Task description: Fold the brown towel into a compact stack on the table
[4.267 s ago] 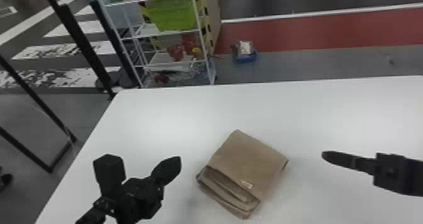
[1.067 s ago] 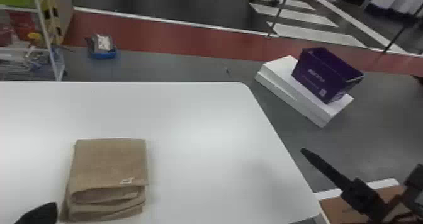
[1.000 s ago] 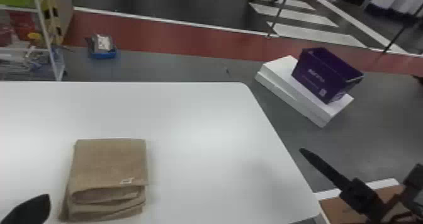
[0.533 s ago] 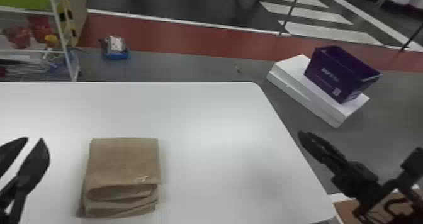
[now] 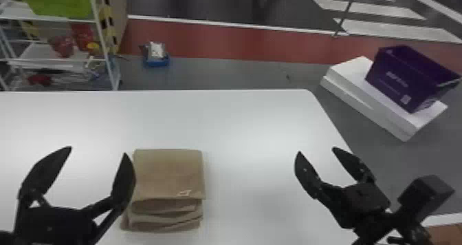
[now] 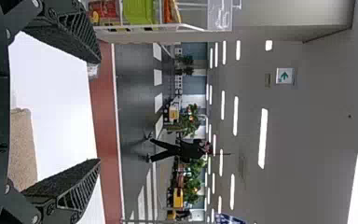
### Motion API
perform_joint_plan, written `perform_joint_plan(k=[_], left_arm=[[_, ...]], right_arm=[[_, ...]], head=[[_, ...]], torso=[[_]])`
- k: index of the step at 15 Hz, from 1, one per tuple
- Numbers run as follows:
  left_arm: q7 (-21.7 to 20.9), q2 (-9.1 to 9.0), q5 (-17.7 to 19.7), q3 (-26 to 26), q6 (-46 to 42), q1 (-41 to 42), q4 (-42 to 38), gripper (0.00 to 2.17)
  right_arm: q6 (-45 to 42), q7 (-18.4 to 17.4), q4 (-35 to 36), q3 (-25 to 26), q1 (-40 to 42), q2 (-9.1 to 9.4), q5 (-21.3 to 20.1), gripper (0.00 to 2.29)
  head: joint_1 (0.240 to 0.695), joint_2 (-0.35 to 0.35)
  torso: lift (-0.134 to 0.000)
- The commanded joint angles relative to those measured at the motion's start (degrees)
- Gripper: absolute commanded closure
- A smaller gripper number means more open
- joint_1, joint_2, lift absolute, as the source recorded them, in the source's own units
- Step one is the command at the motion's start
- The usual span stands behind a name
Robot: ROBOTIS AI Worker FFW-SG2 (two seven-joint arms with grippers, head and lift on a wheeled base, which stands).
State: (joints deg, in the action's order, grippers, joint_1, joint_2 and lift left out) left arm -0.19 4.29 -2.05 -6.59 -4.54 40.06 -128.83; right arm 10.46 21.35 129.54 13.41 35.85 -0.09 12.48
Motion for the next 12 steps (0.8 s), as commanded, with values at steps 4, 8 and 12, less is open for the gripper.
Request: perform_joint_plan(k=[4,8,12], left_arm=[[0.1,-0.34,-0.32,0.17,8.72,-0.07,-2.83,0.05],[-2.89,-1.92,2.32,5.27,13.82,-0.07,-6.09,0.05],[-2.36,-2.88,3.9,7.73,6.61,-0.33,-3.89,0.06]], right_arm=[[-0.3,-2.01,1.86,-7.35,4.14,0.14,-4.04,0.05],[-0.13,-2.01,1.95,-7.78,4.84,0.14,-4.22,0.05],[-0.3,-1.92,2.39,-8.14,4.84,0.14,-4.57,0.05]], head=[[0.695,-0.095],[0.695,-0.033],[0.695,0.011]], torso=[[-0.124],[-0.124],[-0.124]])
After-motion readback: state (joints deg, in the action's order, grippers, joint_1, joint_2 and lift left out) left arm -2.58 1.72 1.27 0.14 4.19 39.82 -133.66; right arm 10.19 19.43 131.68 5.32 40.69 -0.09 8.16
